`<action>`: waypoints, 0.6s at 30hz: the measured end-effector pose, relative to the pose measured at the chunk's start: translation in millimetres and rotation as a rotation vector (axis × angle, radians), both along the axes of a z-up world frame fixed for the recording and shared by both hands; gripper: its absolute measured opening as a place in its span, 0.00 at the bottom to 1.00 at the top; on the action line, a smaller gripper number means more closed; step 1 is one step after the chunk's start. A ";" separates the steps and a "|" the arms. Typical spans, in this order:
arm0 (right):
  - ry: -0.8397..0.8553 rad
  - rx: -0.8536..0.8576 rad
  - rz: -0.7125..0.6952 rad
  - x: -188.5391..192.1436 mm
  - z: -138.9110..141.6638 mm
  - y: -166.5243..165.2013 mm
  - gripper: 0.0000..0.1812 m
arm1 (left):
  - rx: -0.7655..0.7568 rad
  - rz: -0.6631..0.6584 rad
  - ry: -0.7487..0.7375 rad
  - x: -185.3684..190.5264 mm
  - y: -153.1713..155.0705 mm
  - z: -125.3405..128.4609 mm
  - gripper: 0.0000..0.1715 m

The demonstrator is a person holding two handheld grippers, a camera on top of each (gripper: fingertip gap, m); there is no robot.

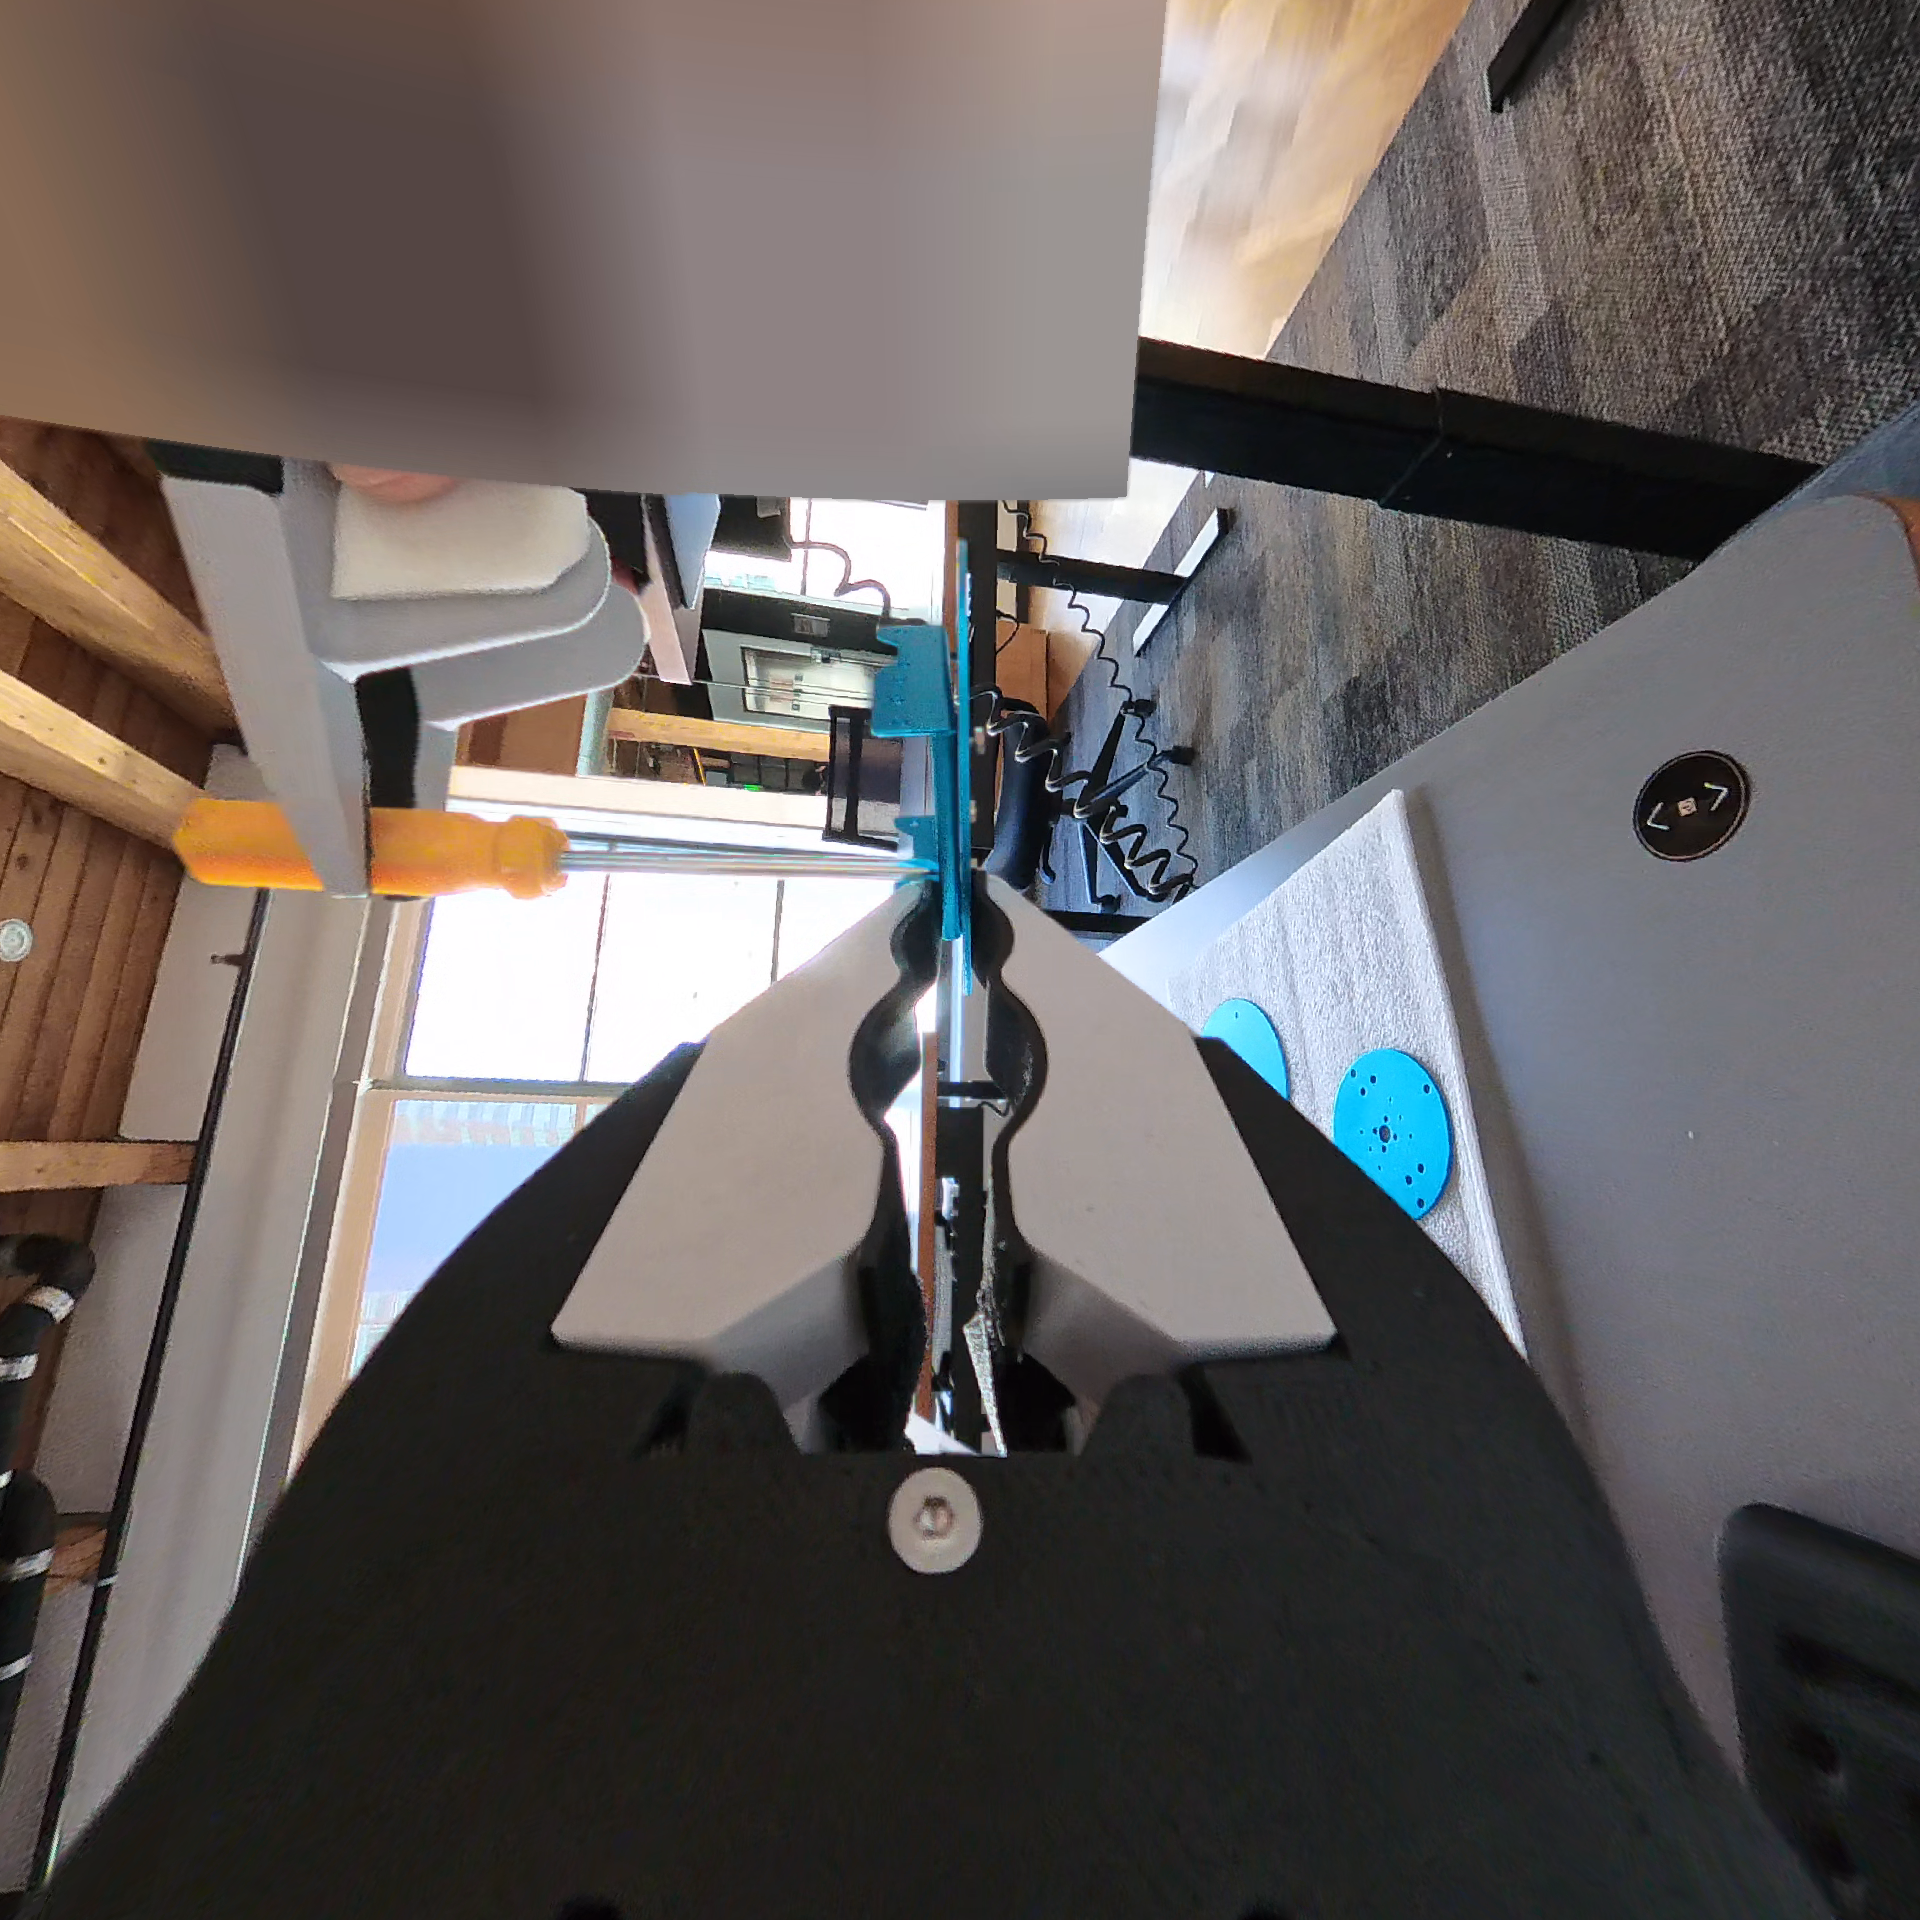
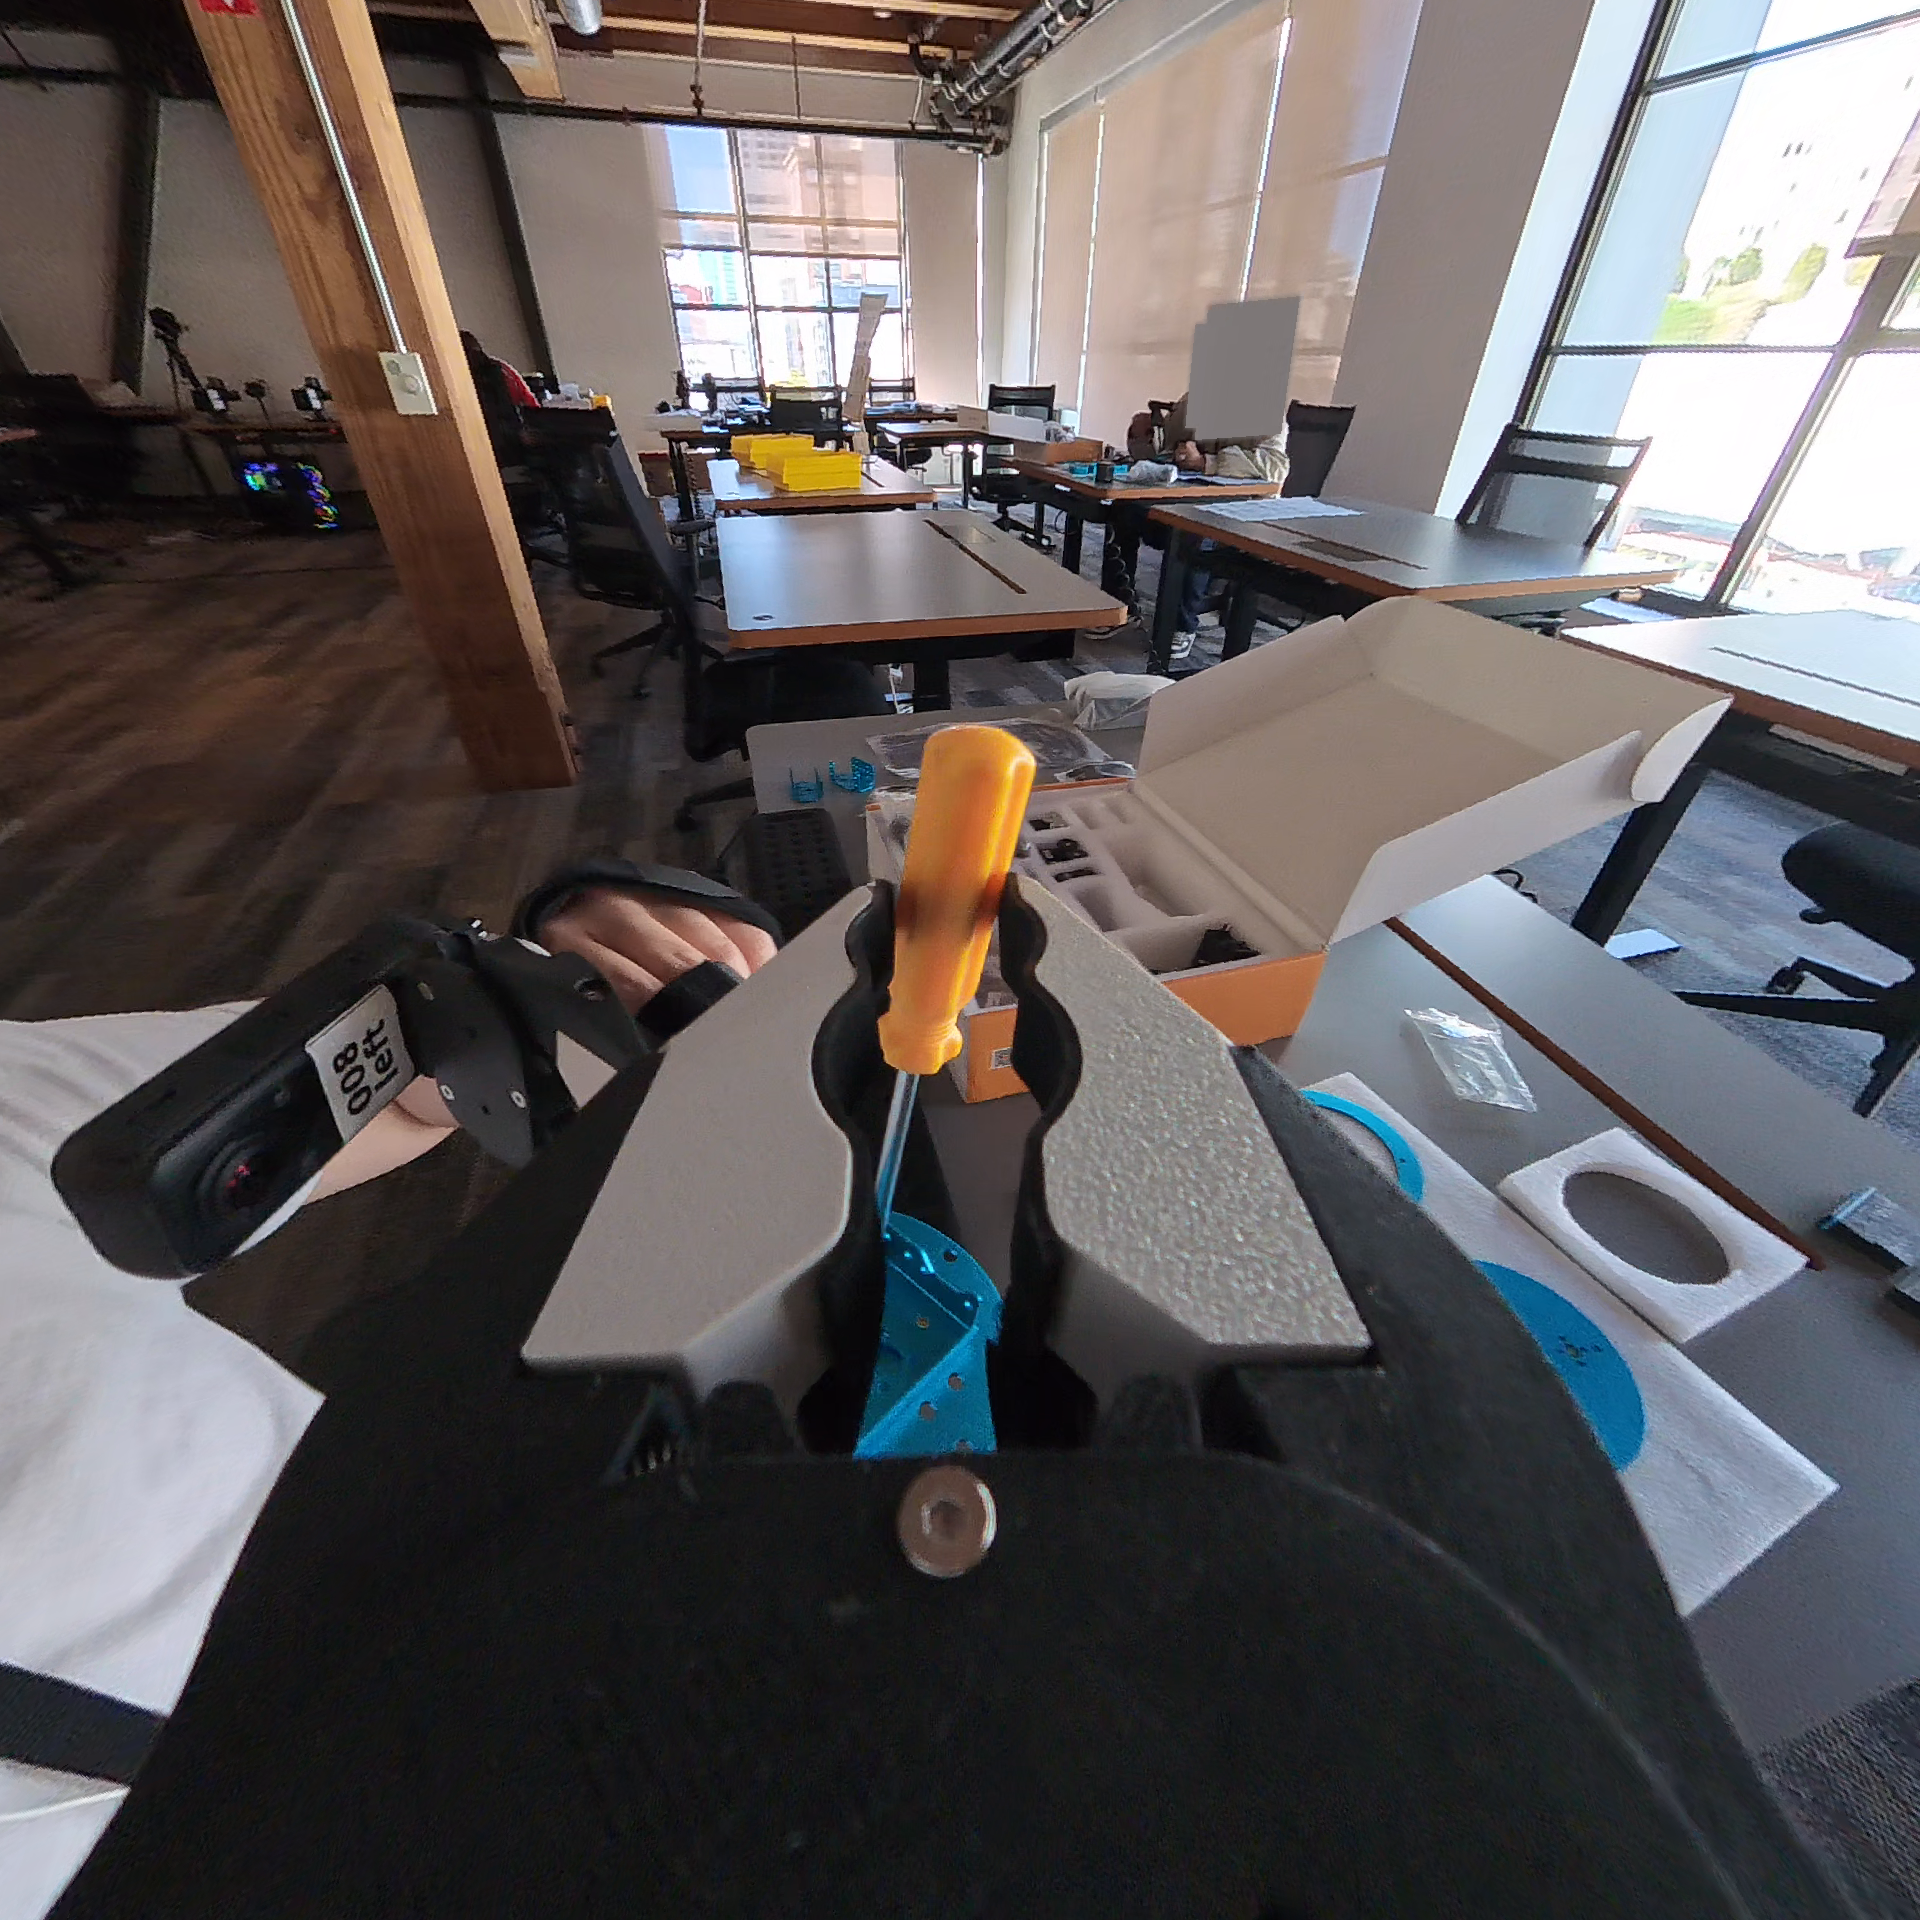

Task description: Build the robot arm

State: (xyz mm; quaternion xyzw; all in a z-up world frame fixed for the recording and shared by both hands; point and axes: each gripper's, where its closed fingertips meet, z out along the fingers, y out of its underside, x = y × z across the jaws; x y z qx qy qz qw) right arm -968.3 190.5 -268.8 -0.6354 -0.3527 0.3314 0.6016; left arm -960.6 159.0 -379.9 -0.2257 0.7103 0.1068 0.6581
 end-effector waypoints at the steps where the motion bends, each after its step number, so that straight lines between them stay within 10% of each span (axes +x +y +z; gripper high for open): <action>1: 0.004 -0.009 0.012 -0.7 -0.8 -0.4 0.11 | -0.005 0.003 0.004 0.7 0.9 -1.1 0.02; 18: -0.110 0.042 -0.300 21.7 -16.4 61.0 0.11 | 0.030 0.292 0.054 27.2 60.1 -15.4 0.02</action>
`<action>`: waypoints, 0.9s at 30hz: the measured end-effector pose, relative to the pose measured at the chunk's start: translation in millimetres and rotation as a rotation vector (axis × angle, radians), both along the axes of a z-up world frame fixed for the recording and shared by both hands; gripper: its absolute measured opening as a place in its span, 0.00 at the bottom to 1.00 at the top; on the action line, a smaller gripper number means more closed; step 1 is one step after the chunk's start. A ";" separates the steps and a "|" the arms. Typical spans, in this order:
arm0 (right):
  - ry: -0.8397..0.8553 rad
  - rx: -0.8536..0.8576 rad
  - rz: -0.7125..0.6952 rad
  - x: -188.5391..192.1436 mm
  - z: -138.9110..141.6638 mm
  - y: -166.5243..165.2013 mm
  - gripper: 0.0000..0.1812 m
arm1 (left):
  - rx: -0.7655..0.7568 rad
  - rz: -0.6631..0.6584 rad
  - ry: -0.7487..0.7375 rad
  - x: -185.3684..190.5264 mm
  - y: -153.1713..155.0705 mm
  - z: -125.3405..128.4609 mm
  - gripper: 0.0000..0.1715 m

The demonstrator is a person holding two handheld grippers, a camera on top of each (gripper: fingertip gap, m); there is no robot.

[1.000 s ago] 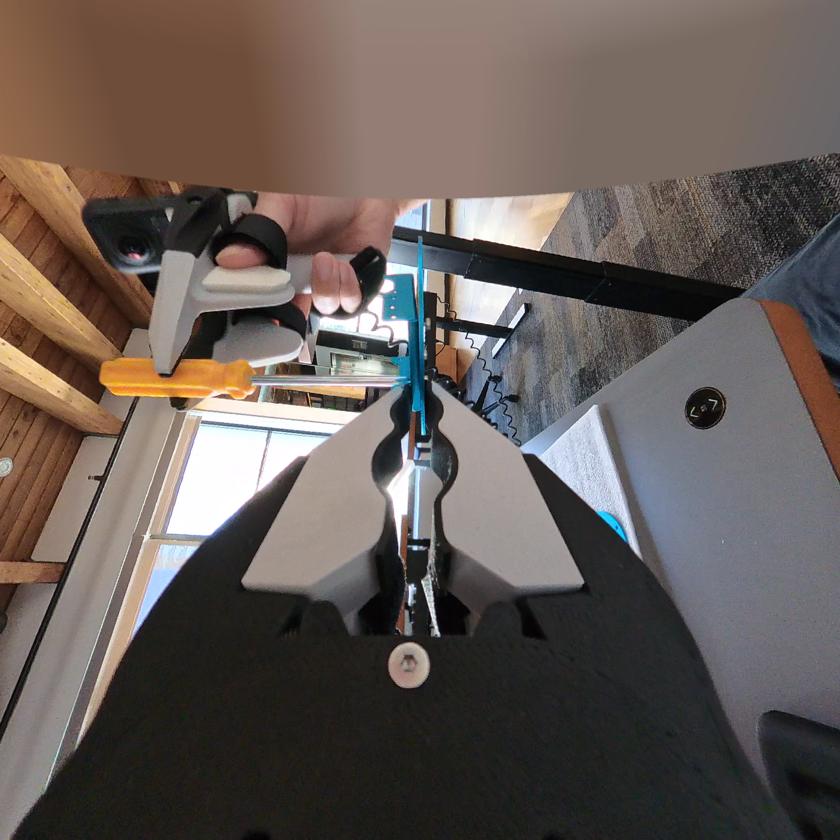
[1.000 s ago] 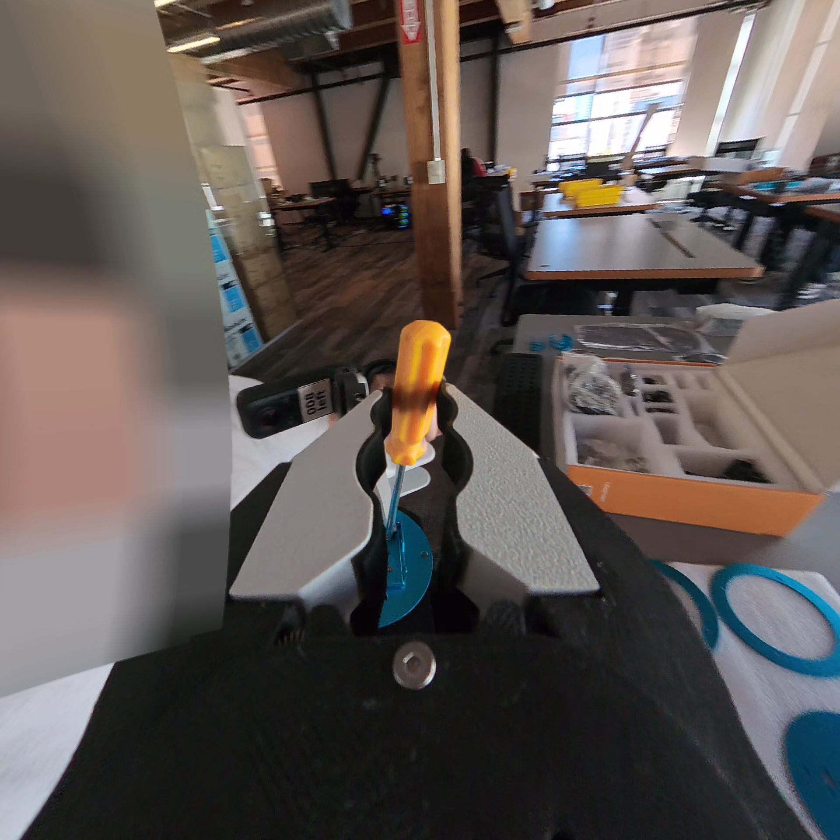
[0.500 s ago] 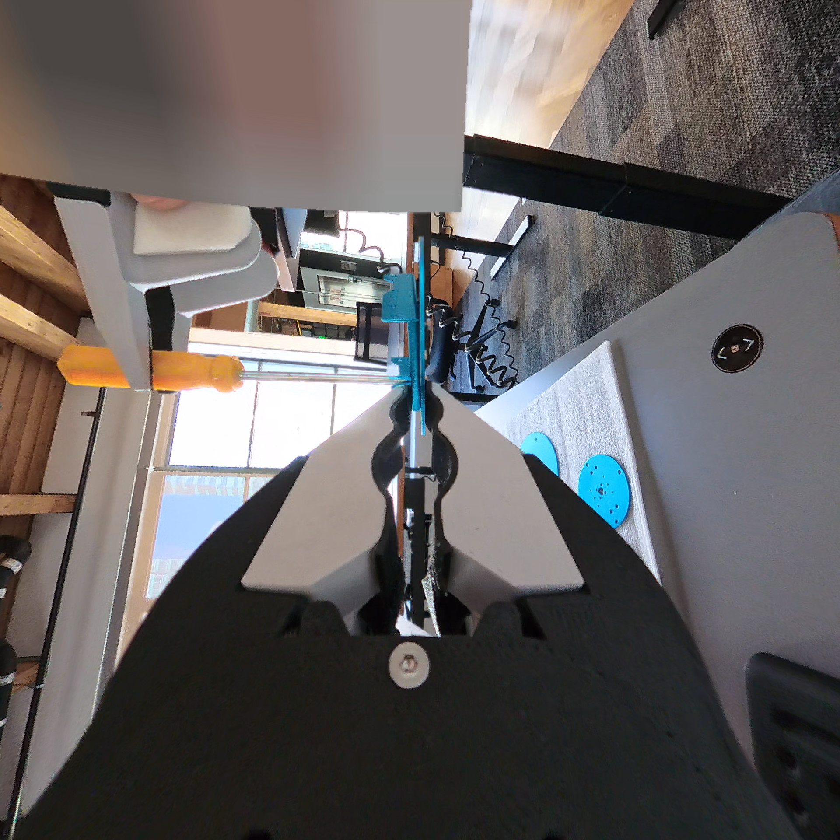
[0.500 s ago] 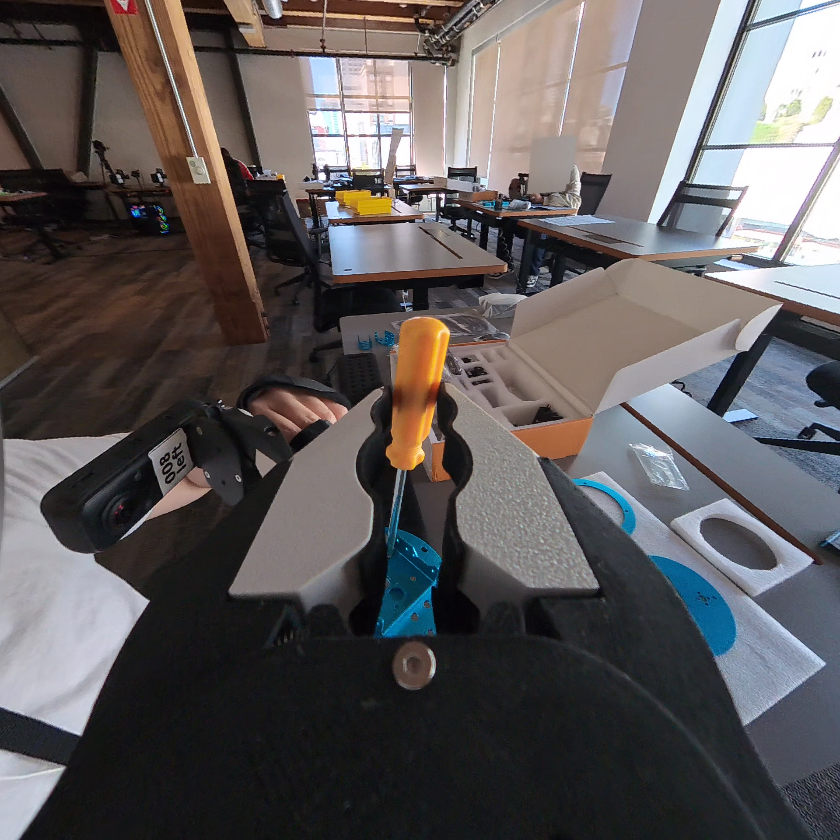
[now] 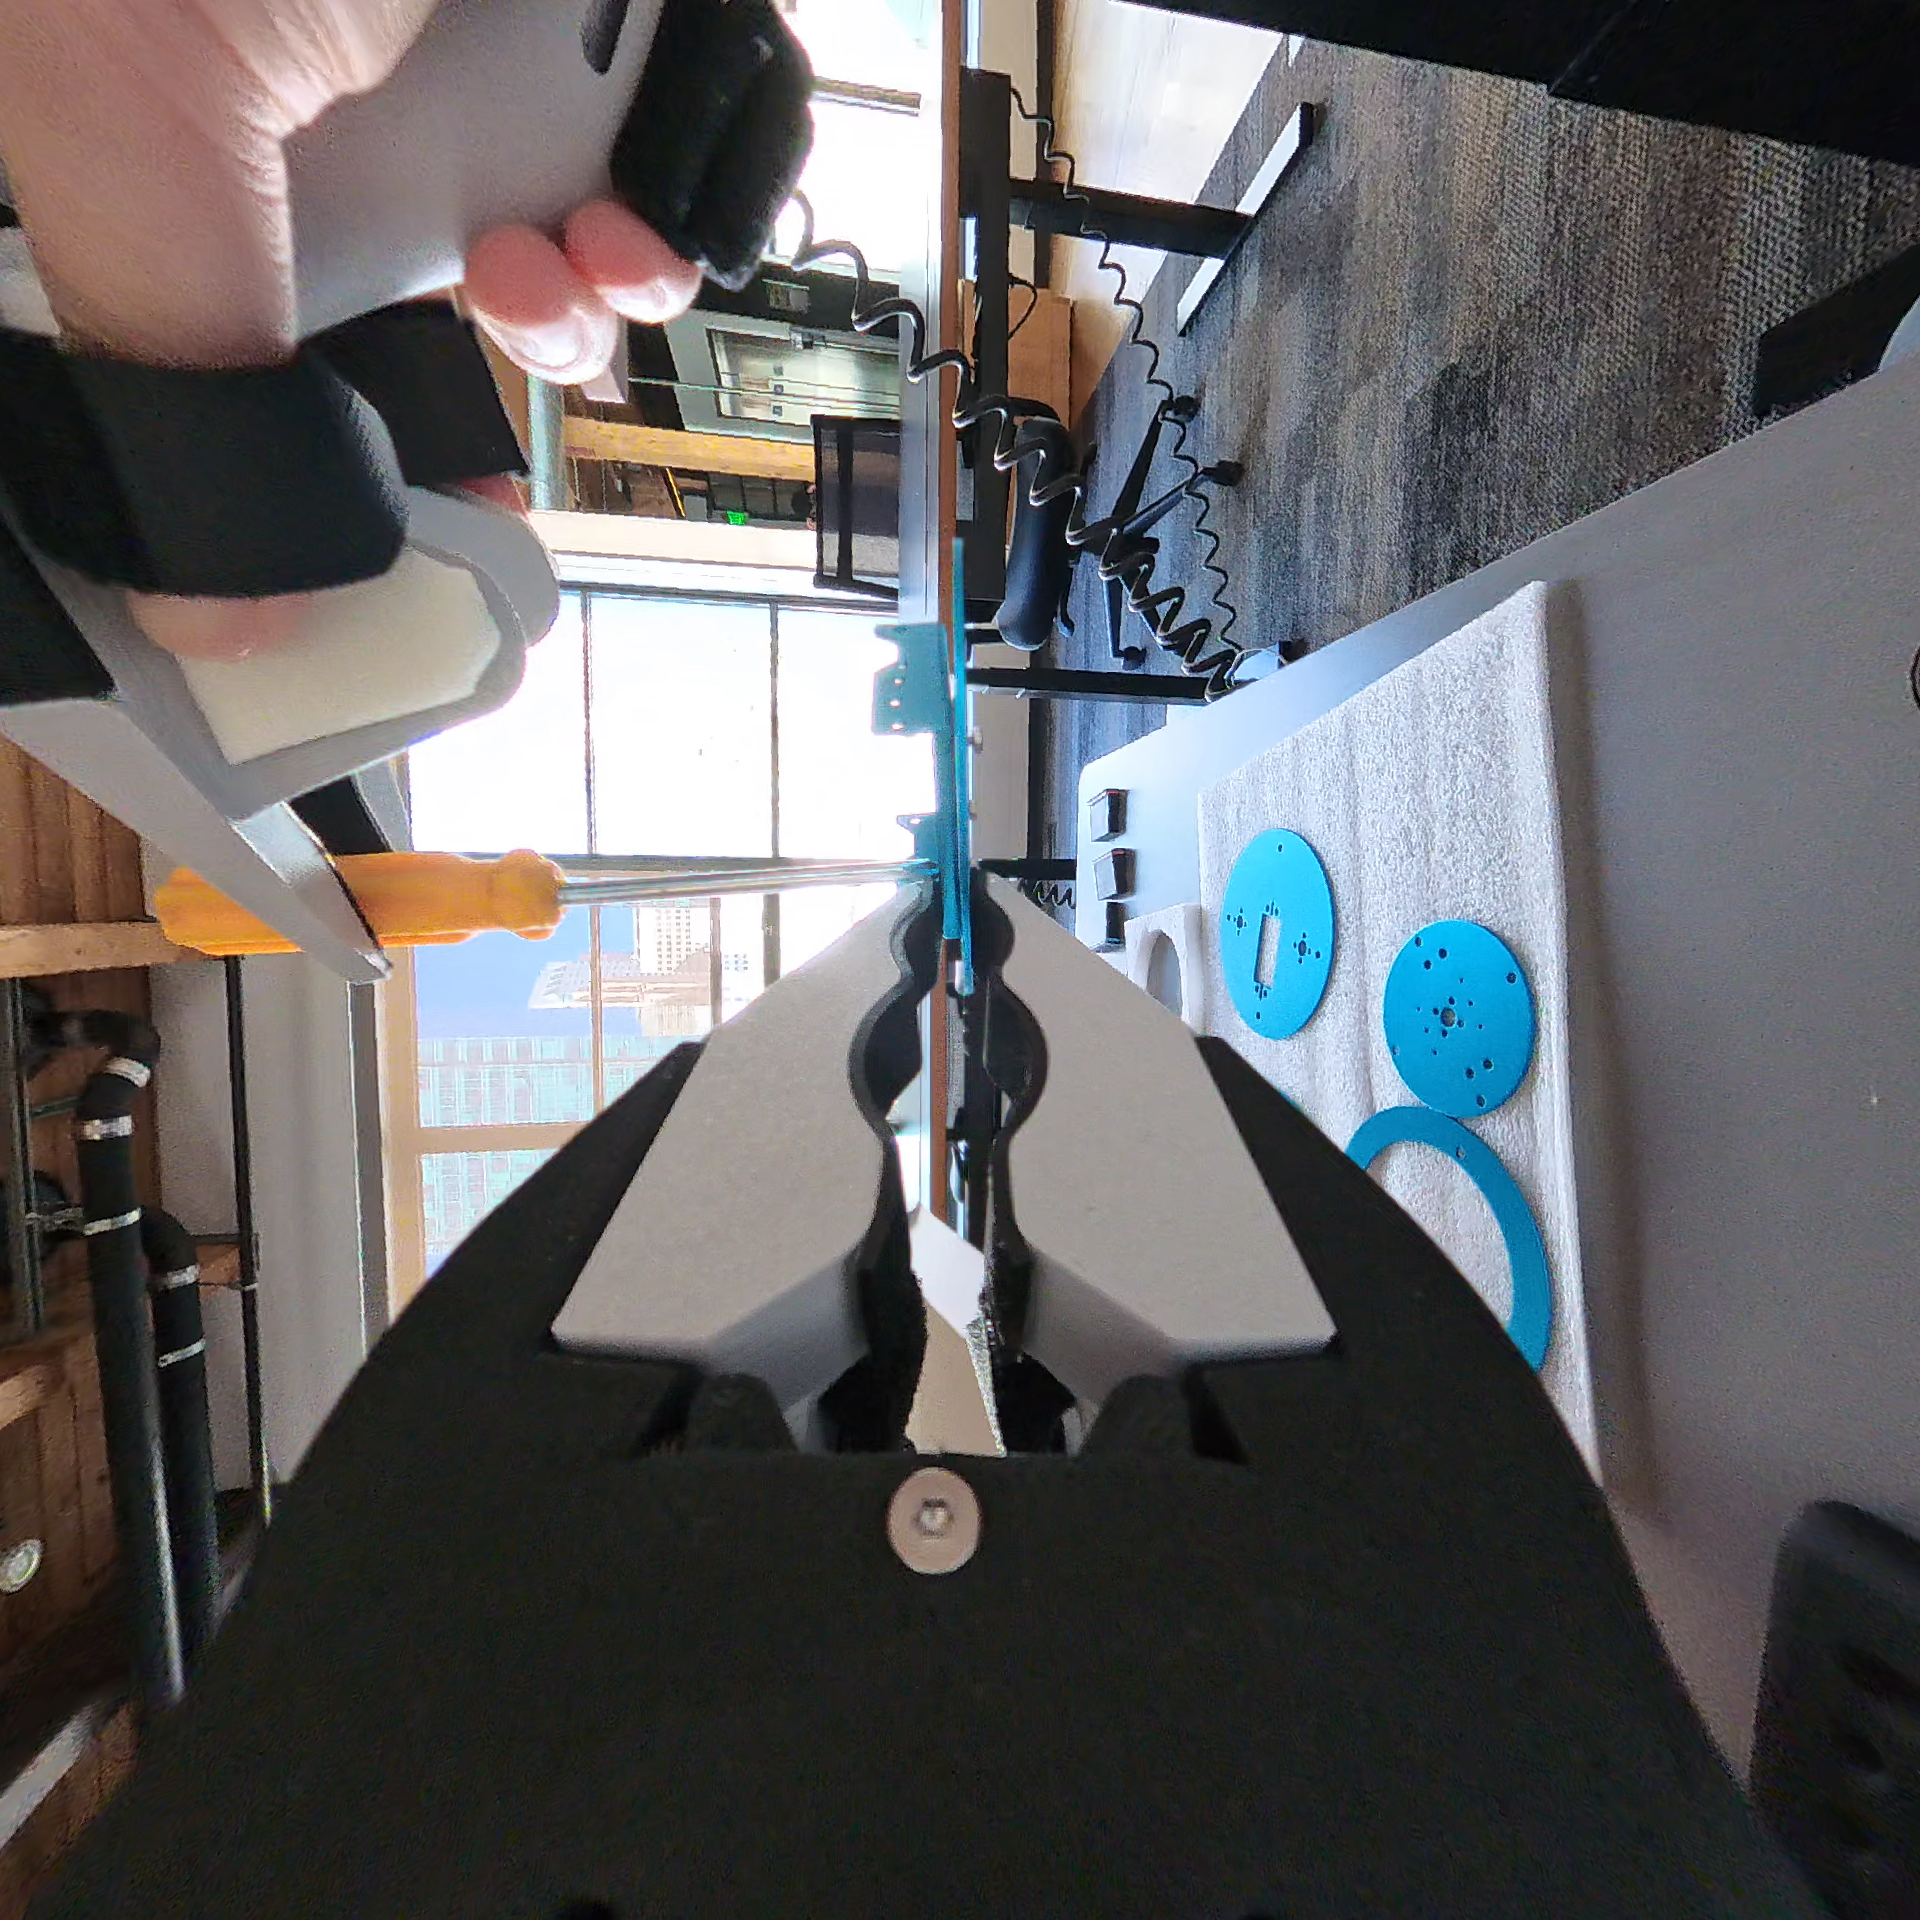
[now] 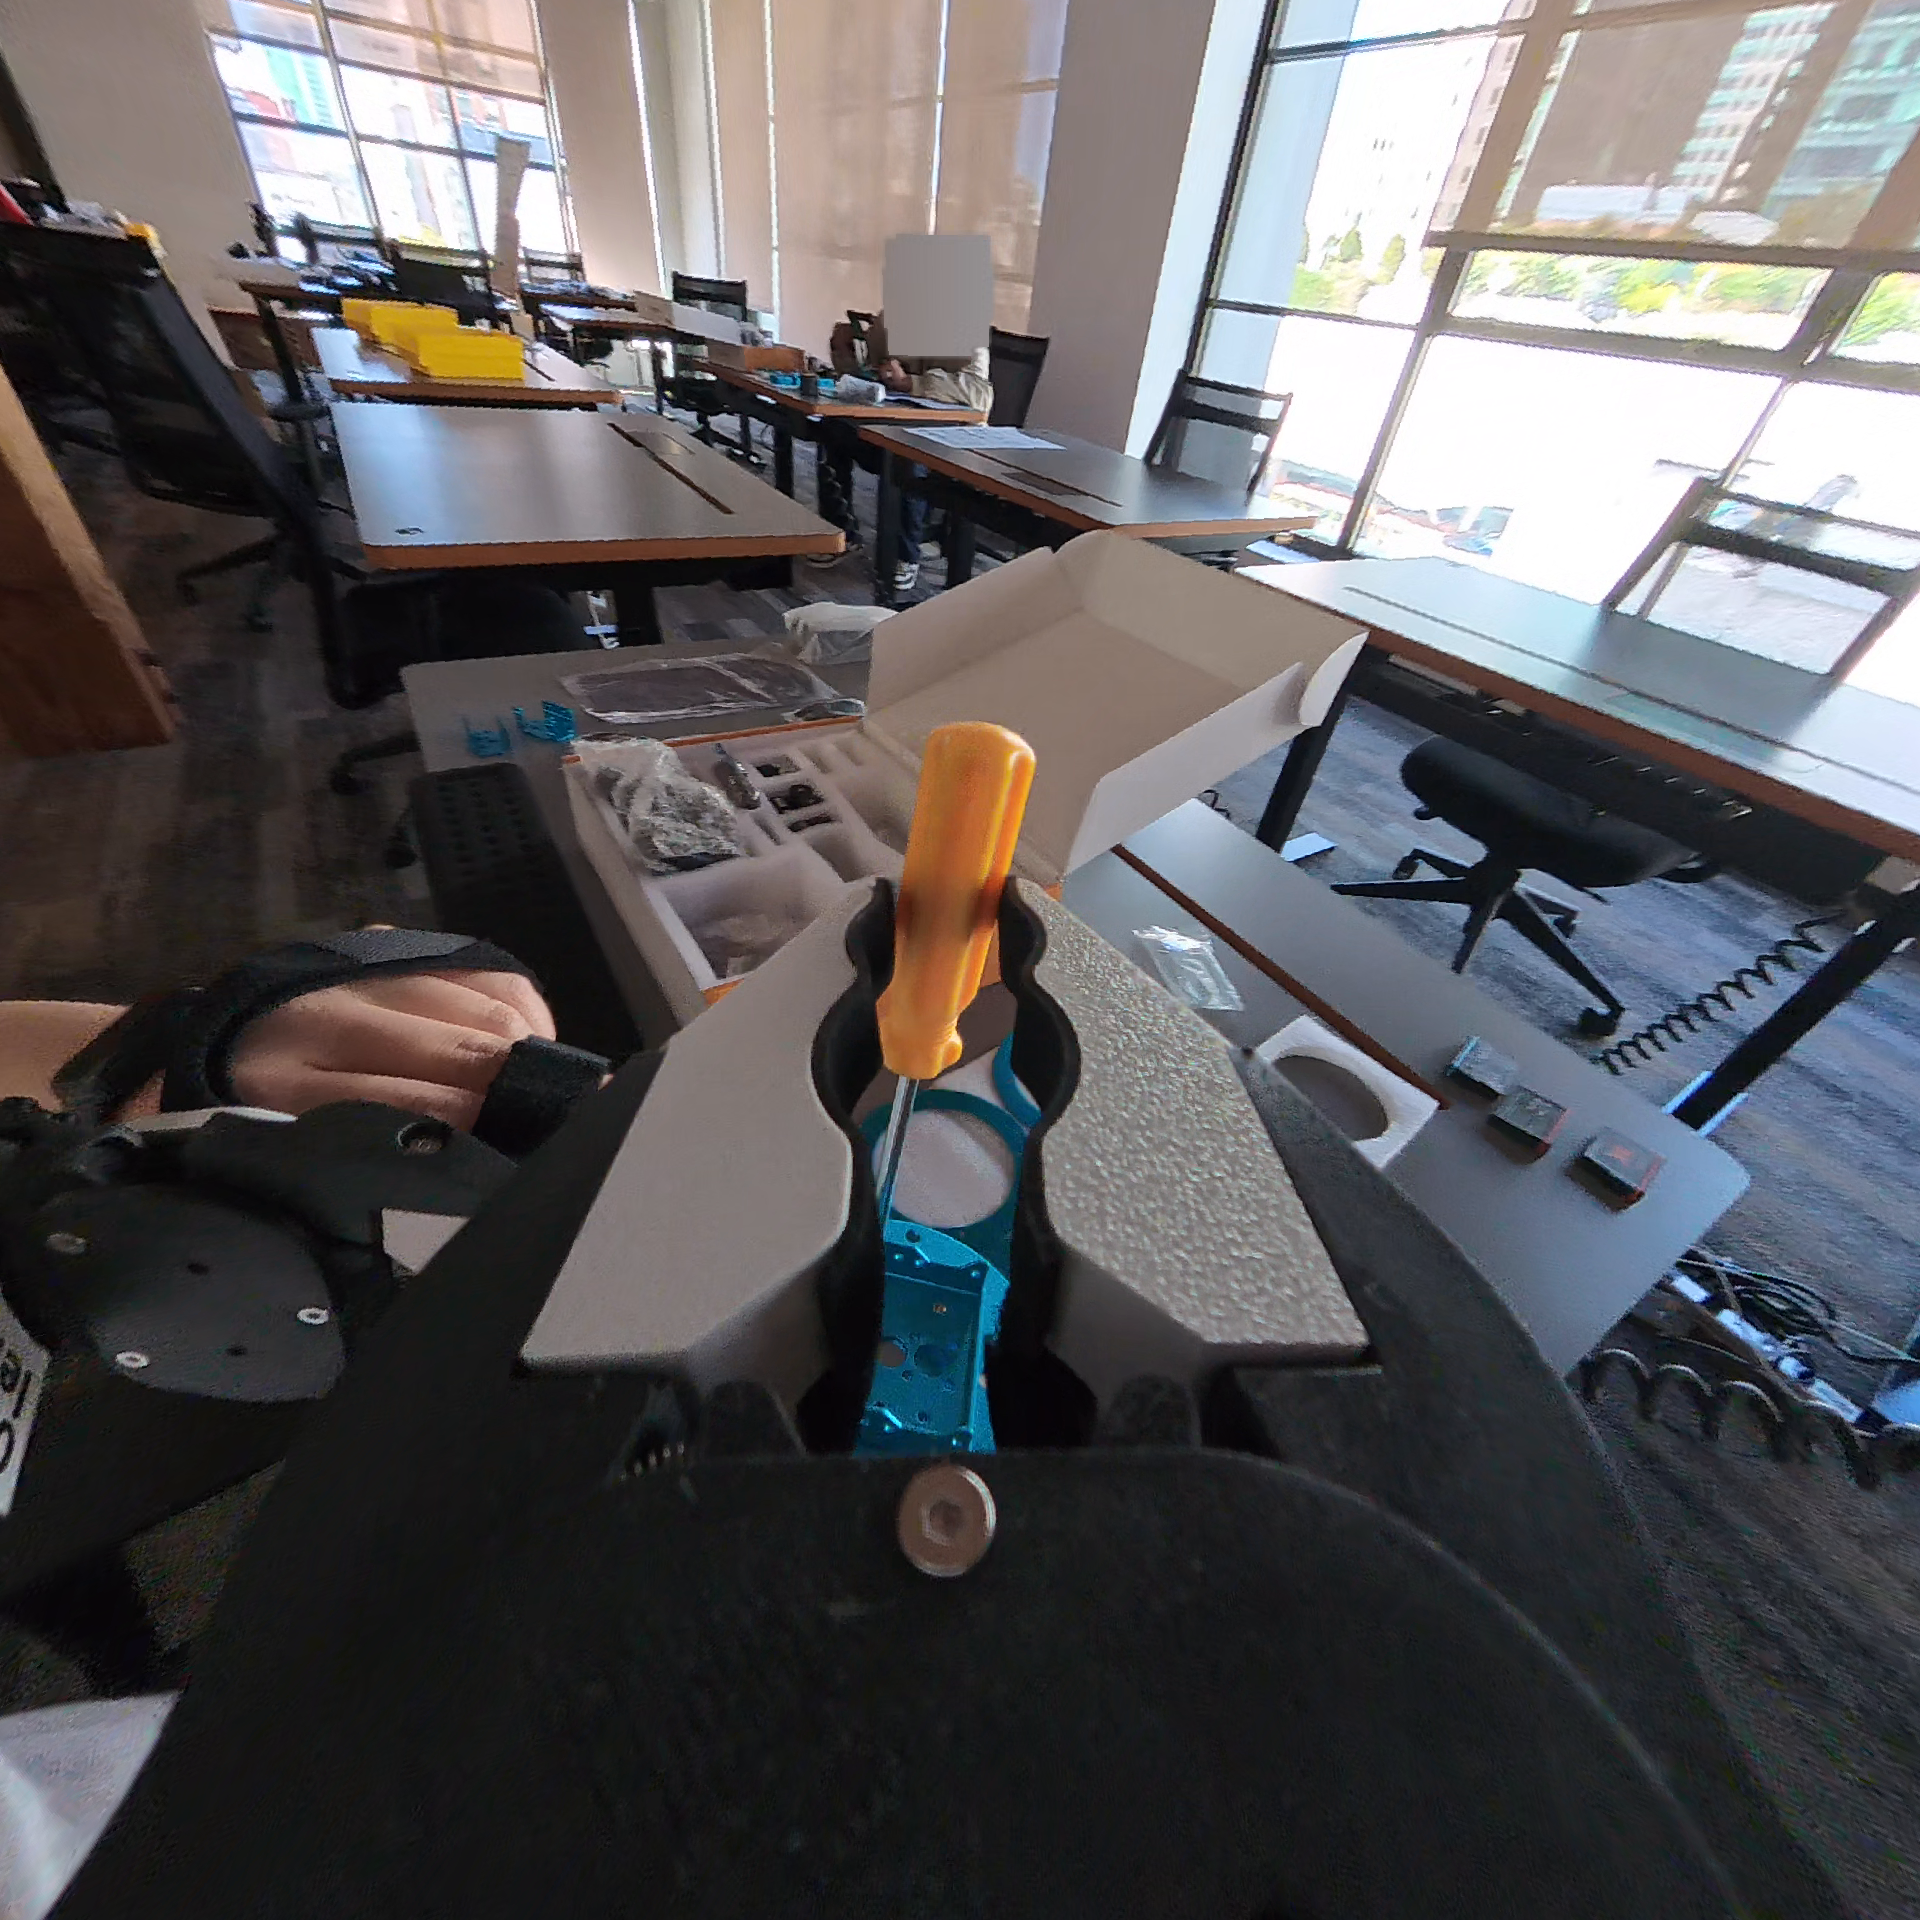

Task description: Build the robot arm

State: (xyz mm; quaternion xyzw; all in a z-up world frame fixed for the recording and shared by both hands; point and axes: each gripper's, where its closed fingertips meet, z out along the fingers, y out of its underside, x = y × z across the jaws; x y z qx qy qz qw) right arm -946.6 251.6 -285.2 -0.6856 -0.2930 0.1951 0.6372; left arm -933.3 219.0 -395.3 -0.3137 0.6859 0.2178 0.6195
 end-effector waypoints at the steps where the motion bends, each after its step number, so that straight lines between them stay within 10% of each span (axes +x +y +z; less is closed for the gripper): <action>1: -0.006 0.018 -0.011 1.1 0.2 0.0 0.11 | -0.002 -0.005 -0.007 1.1 0.7 -0.2 0.02; 27: 0.101 0.040 0.121 -2.6 17.2 -22.5 0.10 | 0.004 -0.040 -0.091 -1.6 -10.3 14.1 0.02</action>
